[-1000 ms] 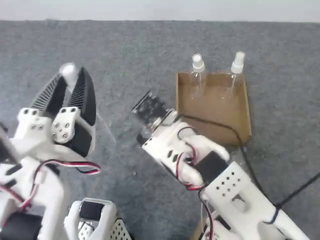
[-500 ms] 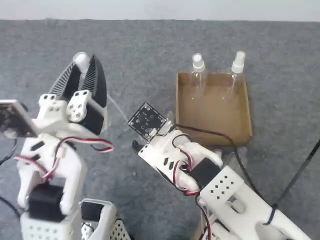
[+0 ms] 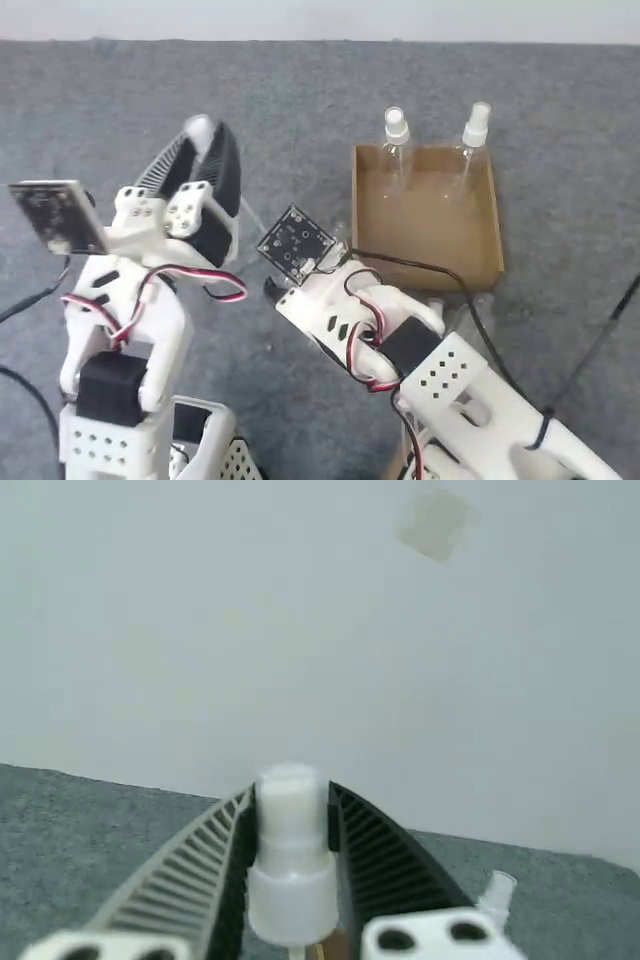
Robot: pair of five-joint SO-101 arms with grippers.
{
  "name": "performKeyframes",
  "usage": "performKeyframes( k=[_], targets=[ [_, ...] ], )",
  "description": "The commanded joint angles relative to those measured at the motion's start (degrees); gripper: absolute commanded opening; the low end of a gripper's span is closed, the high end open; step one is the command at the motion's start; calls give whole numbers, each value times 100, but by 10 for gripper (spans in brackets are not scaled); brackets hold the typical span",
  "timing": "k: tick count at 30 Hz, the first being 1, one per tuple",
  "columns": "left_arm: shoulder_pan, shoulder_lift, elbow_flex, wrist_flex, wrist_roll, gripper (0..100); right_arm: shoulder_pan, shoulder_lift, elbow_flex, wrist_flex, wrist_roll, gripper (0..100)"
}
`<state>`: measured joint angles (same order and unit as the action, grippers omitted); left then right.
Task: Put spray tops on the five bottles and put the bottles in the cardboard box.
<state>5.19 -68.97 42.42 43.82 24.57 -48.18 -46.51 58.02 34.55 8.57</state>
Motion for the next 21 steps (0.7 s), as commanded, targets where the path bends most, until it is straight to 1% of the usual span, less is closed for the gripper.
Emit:
performKeyframes(
  k=[1,6,10,12,15,17,19,21],
  targets=[
    [-624,-105,-48,-149,26,11,13,-215,70,-119,-35,6],
    [-1486,-105,224,53,9,11,13,-215,281,-171,-35,6],
    [-2066,-105,673,158,-255,11,-22,-215,651,-655,-79,6],
    [-2277,-105,919,193,-299,11,-22,-215,756,-813,-79,6],
    [-2462,-105,1253,290,-316,11,-75,-277,738,-743,-62,6],
    [-2497,-105,1437,290,-457,11,-198,-277,598,-400,-44,7],
    [-2497,-105,1578,264,-677,11,-321,-277,255,286,-26,13],
    [-2497,-105,1640,255,-765,11,-391,-233,-237,1182,26,65]
  ],
)
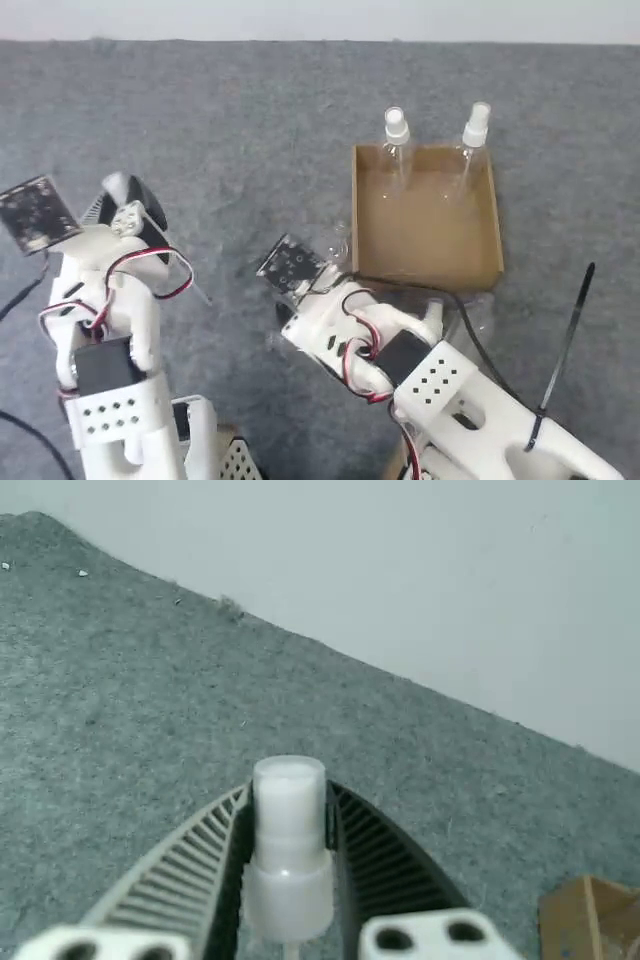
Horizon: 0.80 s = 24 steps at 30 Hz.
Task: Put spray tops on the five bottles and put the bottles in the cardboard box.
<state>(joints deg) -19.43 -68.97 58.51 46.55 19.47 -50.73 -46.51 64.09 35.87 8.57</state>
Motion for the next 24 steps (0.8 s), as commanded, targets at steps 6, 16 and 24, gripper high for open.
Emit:
performKeyframes(
  k=[6,16,24],
  targets=[
    [-44,-62,75,-18,-510,11,-400,-207,-1741,2897,624,217],
    [-686,-44,75,-229,-492,11,-866,1323,-1538,2264,1011,219],
    [-677,-44,84,-220,-484,11,-857,2211,-1521,1727,1011,217]
  ],
)
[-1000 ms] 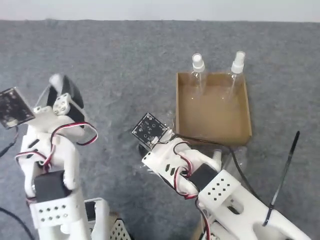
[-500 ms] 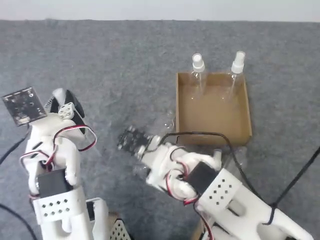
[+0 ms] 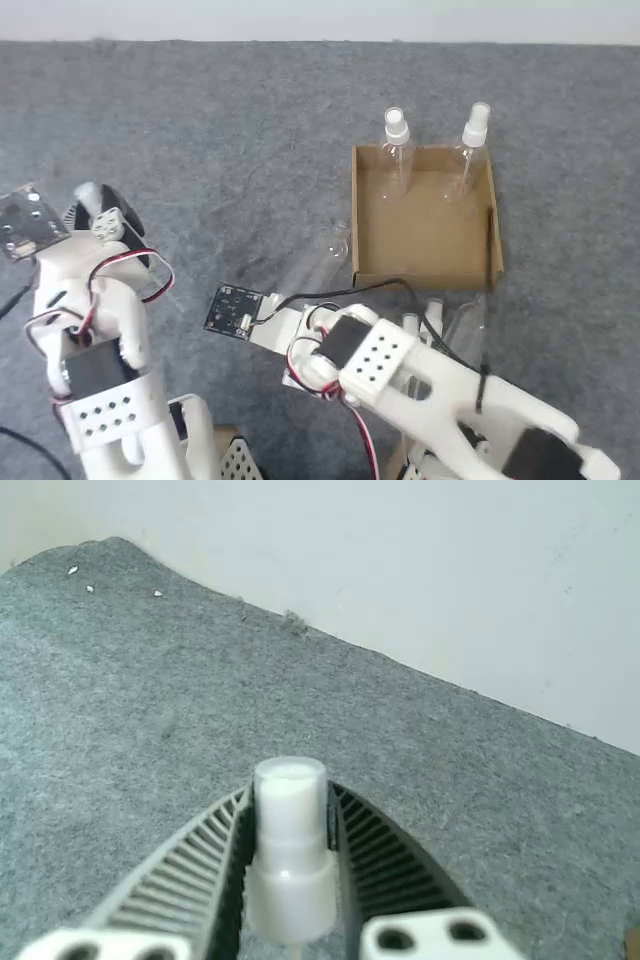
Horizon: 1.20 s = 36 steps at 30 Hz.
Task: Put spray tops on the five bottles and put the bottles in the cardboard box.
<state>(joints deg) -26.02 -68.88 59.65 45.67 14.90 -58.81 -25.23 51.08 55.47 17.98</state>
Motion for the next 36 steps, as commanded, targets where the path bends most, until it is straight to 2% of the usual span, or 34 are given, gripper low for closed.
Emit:
performKeyframes(
  k=[1,6,15,19,26,36],
  targets=[
    [-18,-53,-31,-132,-18,11,-22,171,-220,-268,70,217],
    [246,-62,48,-167,-26,11,110,549,-211,-409,26,208],
    [255,-62,31,-167,-35,11,171,971,-211,-725,70,6],
    [255,-62,22,-158,-35,11,321,769,-273,-549,70,6],
    [255,-62,13,-158,-35,11,813,-321,-712,576,26,6],
    [264,-62,4,-149,-35,11,945,-1341,-484,664,18,6]
  ],
)
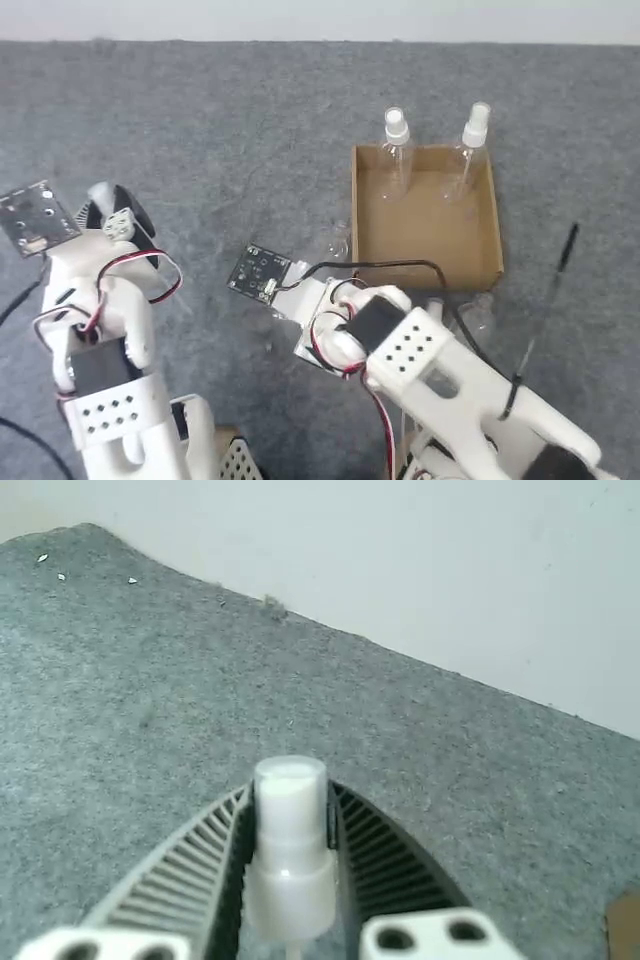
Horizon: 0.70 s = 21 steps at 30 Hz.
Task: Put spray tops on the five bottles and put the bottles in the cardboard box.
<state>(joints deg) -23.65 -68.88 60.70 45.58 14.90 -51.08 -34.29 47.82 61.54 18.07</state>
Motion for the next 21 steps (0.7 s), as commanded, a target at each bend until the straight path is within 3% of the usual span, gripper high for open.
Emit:
performKeyframes(
  k=[1,6,9,15,21],
  targets=[
    [44,-70,-101,-132,-35,11,259,-541,-193,22,-18,6],
    [273,-53,-681,114,-114,11,743,-1297,-290,-462,-897,6],
    [826,-53,-1429,624,-237,11,734,-1710,-141,-769,-1213,6],
    [2189,-53,-2589,932,-281,11,760,-2035,607,-1604,-1222,6],
    [2409,-53,-3090,888,-255,11,725,-2563,905,-1666,-1222,6]
  ],
)
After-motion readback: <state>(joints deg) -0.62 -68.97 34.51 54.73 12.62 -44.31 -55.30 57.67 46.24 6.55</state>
